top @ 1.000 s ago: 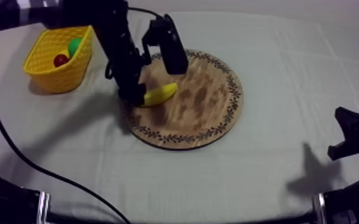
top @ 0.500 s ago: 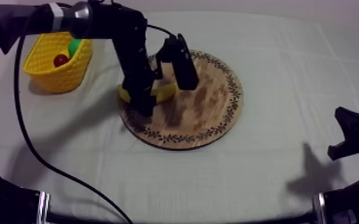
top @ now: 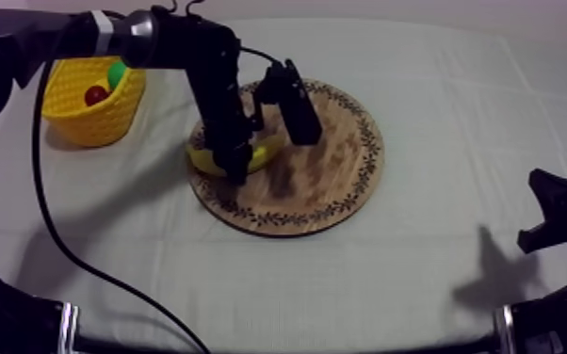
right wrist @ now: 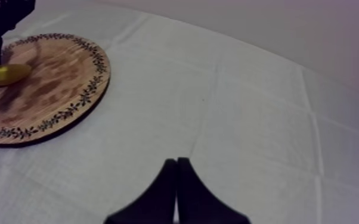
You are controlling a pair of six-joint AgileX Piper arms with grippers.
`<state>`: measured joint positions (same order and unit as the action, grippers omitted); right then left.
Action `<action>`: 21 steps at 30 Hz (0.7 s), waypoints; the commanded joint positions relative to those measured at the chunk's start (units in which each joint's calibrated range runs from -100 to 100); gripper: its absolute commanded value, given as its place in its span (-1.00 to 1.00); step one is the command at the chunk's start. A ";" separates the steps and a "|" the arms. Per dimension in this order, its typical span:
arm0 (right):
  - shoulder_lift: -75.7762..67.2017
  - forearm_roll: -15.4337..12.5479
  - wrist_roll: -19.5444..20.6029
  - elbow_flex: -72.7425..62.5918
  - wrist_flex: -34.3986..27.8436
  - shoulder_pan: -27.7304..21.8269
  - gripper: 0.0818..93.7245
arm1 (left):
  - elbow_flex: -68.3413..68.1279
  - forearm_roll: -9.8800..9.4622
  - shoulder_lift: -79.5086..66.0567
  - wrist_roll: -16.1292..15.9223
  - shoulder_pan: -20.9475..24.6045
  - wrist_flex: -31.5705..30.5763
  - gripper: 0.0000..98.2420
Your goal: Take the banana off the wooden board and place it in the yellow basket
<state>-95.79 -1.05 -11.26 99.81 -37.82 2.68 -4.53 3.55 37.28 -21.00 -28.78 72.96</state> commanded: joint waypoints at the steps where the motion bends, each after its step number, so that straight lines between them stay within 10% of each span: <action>1: 0.03 0.00 0.00 -0.03 -0.01 0.00 -1.00 | -0.03 -0.31 -0.87 0.50 -0.03 0.47 -0.72; 21: 0.03 0.00 0.00 -0.03 -0.01 0.00 -1.00 | 0.05 -5.63 -25.16 6.07 4.17 9.03 -0.78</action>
<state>-95.79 -1.05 -11.26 99.81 -37.80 2.68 -4.68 -1.84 14.64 -15.00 -25.44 81.77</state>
